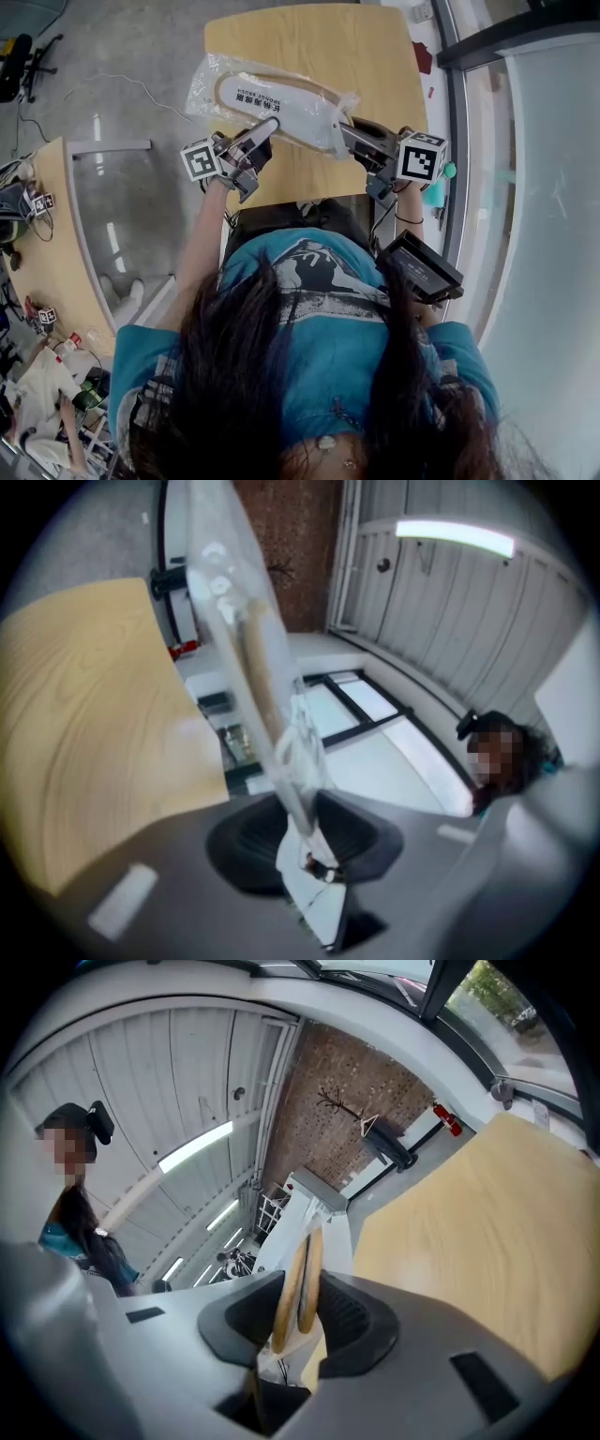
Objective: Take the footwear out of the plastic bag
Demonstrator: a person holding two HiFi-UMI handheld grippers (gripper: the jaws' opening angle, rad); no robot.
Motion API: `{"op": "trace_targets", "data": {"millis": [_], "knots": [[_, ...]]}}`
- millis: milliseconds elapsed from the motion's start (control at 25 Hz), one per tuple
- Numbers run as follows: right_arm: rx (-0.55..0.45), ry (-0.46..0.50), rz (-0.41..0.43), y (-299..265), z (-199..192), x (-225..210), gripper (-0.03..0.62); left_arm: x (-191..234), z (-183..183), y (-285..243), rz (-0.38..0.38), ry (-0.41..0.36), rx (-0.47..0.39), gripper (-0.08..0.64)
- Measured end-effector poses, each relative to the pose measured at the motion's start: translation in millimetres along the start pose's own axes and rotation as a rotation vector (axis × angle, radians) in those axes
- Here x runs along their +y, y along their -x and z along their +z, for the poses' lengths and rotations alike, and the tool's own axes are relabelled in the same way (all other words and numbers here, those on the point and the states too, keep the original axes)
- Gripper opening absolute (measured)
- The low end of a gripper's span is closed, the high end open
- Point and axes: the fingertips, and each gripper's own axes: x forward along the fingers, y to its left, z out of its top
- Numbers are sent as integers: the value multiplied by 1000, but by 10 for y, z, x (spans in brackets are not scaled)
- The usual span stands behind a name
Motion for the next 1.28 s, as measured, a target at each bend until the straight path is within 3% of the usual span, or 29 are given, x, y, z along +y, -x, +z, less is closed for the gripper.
{"op": "trace_targets", "data": {"millis": [160, 640, 1080, 1280], "knots": [[19, -20, -11, 59, -65, -155, 107, 189, 17, 54, 64, -55, -40, 110], [2, -87, -74, 256, -151, -374, 97, 569, 116, 97, 195, -88, -60, 101], [-14, -133, -145, 480, -221, -566, 95, 889, 109, 93, 272, -62, -70, 101], [-19, -133, -157, 549, -217, -598, 95, 1051, 190, 168, 345, -77, -91, 93]]}}
